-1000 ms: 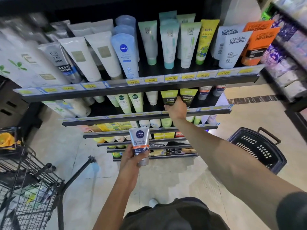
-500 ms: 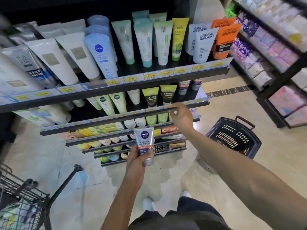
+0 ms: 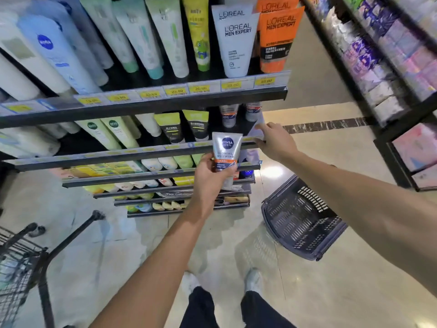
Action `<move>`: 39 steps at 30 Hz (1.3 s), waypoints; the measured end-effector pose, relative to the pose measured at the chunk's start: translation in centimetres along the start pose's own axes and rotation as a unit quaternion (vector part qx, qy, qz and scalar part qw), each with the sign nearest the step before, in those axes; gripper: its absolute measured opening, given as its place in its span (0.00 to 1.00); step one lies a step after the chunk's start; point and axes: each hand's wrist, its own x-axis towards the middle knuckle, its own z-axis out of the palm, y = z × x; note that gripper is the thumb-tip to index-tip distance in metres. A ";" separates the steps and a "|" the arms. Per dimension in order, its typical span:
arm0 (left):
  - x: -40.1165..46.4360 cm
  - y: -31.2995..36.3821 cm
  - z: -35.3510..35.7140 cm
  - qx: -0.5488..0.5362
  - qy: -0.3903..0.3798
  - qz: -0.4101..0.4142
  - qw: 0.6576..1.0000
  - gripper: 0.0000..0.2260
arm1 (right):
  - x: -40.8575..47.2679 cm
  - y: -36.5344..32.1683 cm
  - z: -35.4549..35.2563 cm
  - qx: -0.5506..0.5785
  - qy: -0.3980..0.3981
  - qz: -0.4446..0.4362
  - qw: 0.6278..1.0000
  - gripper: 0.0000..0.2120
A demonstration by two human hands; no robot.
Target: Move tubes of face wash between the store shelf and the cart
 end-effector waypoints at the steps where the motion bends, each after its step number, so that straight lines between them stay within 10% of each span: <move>1: 0.8 0.2 1.0 0.006 0.011 0.003 1.000 0.19 | 0.4 0.5 0.4 0.003 -0.007 -0.008 1.000 0.15; 22: 13.1 0.7 7.2 0.127 0.192 0.210 0.950 0.22 | 1.4 3.1 5.0 0.009 0.097 -0.057 0.994 0.11; 39: 14.2 -1.8 7.5 0.237 0.183 0.193 0.934 0.20 | 1.5 3.5 5.7 0.028 0.102 -0.047 0.993 0.10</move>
